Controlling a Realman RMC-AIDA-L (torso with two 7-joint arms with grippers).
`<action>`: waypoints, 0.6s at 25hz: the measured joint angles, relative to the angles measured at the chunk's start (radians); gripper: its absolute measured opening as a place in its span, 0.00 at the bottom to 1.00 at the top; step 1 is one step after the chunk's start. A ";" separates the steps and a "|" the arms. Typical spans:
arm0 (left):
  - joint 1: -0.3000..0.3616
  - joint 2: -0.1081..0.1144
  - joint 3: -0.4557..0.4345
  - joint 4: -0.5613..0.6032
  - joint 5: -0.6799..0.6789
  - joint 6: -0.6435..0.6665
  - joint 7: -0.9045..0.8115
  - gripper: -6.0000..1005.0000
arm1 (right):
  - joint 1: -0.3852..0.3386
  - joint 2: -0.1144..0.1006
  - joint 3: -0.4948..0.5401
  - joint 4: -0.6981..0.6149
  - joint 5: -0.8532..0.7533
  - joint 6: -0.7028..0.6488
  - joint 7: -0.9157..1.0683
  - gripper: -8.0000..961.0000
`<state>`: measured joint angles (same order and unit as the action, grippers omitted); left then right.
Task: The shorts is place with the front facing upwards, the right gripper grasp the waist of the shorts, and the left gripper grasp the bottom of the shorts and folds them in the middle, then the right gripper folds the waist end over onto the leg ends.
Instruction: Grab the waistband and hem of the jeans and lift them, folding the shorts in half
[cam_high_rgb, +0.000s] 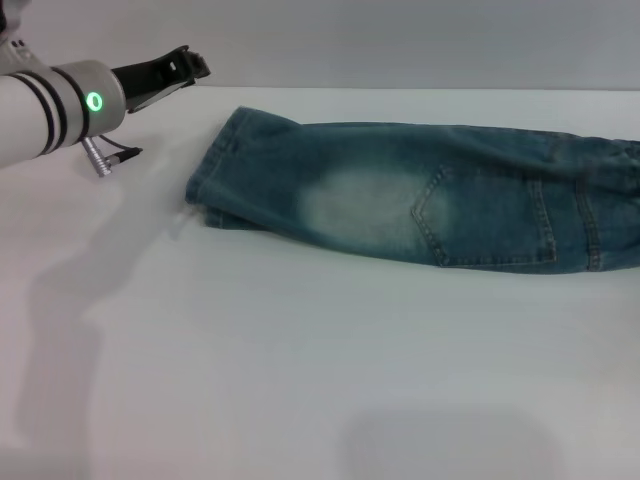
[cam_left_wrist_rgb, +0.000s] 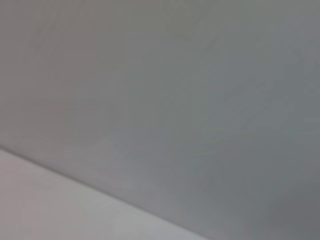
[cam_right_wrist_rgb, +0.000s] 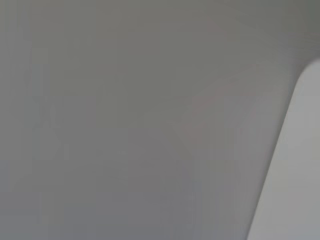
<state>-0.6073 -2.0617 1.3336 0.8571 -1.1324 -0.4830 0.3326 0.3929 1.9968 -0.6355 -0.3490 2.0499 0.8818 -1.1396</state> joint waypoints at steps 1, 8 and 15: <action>-0.008 0.000 0.001 -0.013 -0.018 0.008 0.016 0.16 | 0.000 -0.004 0.003 -0.002 0.000 -0.003 -0.001 0.09; -0.023 0.000 0.004 -0.010 -0.044 -0.033 0.038 0.34 | -0.037 0.006 -0.015 -0.083 -0.068 0.102 -0.079 0.40; 0.007 0.001 0.009 0.046 -0.052 -0.077 0.080 0.65 | -0.125 0.073 -0.032 -0.143 -0.141 0.161 -0.159 0.64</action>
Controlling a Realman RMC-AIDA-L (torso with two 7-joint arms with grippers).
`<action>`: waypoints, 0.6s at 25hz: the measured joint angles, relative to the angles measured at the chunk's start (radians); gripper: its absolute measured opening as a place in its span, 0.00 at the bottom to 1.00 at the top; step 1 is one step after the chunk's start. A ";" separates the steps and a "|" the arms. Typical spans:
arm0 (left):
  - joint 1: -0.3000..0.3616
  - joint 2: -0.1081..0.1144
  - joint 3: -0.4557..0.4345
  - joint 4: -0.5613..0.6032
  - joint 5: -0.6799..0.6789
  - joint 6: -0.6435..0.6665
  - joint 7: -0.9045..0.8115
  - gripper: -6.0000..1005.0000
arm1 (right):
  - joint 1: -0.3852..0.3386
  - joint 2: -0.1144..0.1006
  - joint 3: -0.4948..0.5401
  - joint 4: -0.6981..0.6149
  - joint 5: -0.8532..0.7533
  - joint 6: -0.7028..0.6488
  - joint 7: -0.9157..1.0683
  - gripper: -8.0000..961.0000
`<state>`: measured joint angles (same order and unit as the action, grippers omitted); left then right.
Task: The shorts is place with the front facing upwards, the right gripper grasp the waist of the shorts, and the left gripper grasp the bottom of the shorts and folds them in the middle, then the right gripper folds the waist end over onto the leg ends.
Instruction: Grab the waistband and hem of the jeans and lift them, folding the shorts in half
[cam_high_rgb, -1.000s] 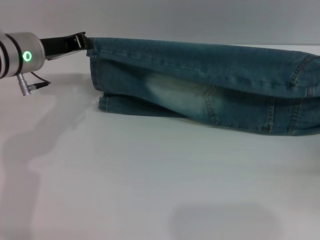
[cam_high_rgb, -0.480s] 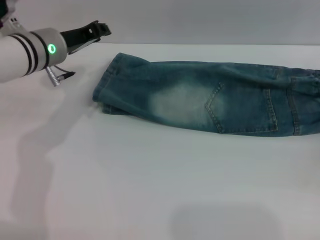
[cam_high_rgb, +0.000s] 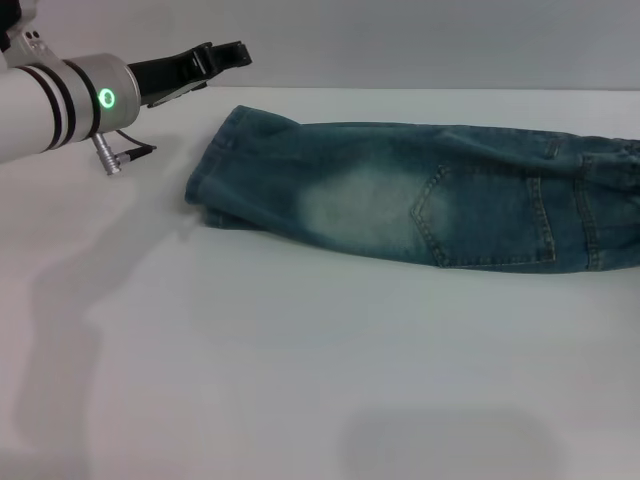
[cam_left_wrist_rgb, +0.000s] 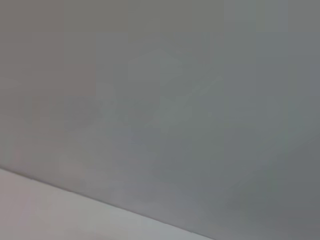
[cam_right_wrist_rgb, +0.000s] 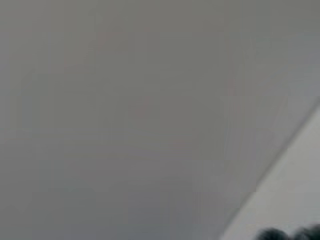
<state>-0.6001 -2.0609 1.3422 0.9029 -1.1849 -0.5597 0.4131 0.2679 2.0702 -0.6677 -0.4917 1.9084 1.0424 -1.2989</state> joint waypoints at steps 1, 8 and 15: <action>0.005 0.001 0.003 0.013 -0.001 -0.010 0.010 0.68 | -0.010 0.001 0.000 0.007 -0.005 -0.001 0.000 0.67; 0.023 0.003 0.006 0.043 -0.001 -0.054 0.047 0.84 | -0.053 0.003 0.009 0.024 -0.013 -0.003 -0.002 0.67; 0.032 0.003 -0.001 0.047 -0.003 -0.079 0.064 0.86 | -0.056 0.003 0.011 0.056 -0.014 -0.006 -0.002 0.67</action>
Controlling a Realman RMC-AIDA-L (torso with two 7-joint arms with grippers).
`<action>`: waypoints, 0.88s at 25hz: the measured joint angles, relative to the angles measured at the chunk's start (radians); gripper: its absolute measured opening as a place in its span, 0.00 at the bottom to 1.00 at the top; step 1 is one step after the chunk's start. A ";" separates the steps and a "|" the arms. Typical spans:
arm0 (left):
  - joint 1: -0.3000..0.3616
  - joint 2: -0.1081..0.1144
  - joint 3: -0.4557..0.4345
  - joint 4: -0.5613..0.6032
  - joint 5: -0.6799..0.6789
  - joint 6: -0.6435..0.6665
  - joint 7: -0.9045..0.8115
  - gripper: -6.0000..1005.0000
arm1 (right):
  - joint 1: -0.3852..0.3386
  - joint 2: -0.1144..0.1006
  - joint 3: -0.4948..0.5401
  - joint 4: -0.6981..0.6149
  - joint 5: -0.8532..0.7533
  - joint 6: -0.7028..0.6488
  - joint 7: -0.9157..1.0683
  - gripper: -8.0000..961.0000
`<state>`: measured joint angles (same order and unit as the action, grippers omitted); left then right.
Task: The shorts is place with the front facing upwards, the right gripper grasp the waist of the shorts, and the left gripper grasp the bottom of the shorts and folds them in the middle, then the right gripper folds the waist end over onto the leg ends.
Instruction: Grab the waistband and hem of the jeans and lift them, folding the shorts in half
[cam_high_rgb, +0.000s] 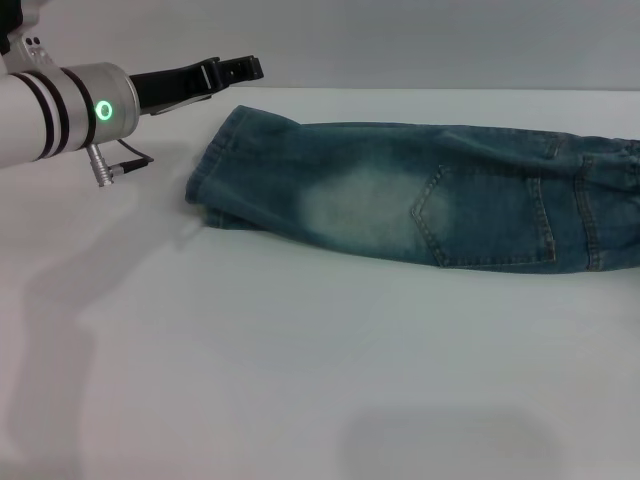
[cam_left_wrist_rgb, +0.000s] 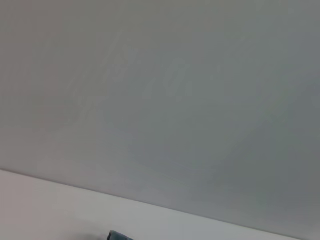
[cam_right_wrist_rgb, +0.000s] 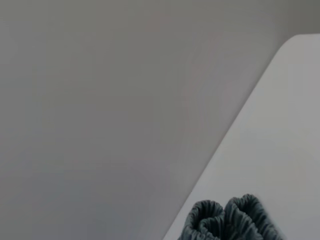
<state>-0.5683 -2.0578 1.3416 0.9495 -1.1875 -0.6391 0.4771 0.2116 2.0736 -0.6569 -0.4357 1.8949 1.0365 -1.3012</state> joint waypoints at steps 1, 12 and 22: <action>0.001 0.000 -0.001 0.003 -0.001 -0.006 0.004 0.86 | 0.001 0.000 0.000 0.003 0.000 -0.003 0.000 0.67; 0.004 -0.001 0.002 0.016 -0.001 -0.019 0.032 0.86 | 0.045 -0.010 0.000 0.009 0.000 -0.062 0.007 0.66; 0.004 0.001 -0.002 0.024 -0.001 -0.032 0.044 0.86 | 0.087 -0.016 -0.007 0.045 -0.002 -0.082 0.026 0.66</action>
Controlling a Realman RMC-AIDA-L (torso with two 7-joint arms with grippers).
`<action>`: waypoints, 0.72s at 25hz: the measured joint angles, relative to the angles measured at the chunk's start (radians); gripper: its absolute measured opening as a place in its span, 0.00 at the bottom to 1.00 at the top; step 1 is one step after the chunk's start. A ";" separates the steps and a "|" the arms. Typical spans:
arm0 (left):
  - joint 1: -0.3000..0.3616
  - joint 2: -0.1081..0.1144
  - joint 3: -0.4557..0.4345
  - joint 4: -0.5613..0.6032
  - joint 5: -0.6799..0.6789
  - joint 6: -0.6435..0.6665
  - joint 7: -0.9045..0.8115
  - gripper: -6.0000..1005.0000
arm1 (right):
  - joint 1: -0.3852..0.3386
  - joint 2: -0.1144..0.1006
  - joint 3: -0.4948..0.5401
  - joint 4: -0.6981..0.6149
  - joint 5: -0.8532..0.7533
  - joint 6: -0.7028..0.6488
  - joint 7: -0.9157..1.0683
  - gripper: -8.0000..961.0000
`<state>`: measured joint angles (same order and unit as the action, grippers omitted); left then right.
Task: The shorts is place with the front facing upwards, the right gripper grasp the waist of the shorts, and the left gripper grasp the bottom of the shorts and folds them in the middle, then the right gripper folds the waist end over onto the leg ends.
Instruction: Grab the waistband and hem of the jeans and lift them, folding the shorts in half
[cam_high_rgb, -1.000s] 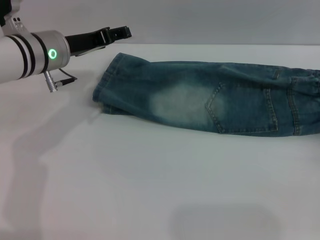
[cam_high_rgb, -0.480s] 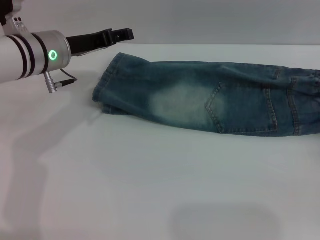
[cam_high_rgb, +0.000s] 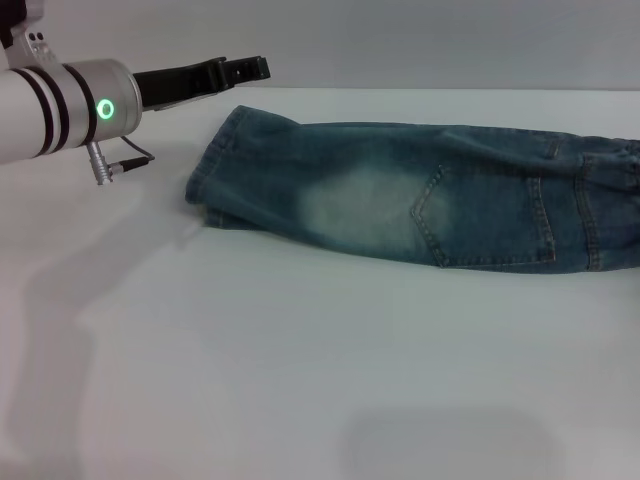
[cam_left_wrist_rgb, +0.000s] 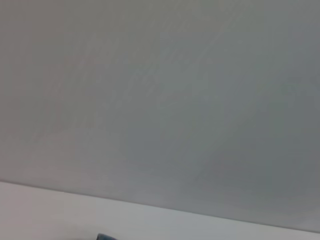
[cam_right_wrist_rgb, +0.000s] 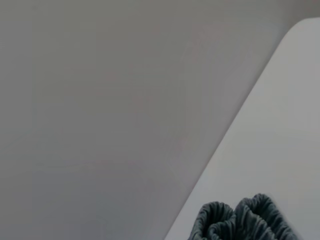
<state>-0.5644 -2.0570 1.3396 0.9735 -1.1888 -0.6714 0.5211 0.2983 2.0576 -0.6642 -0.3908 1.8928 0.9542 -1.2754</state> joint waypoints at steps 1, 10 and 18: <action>0.000 0.000 0.000 0.003 0.000 -0.001 0.002 0.86 | 0.005 -0.002 0.000 0.007 0.000 -0.010 0.004 0.66; 0.000 0.000 -0.001 0.005 0.000 -0.008 0.014 0.86 | 0.024 -0.005 -0.002 0.017 0.000 -0.041 0.012 0.66; -0.003 0.000 0.000 0.005 0.000 -0.011 0.017 0.86 | 0.067 -0.018 -0.001 0.052 -0.011 -0.074 0.026 0.66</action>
<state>-0.5674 -2.0569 1.3398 0.9787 -1.1888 -0.6825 0.5381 0.3650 2.0401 -0.6656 -0.3386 1.8816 0.8803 -1.2498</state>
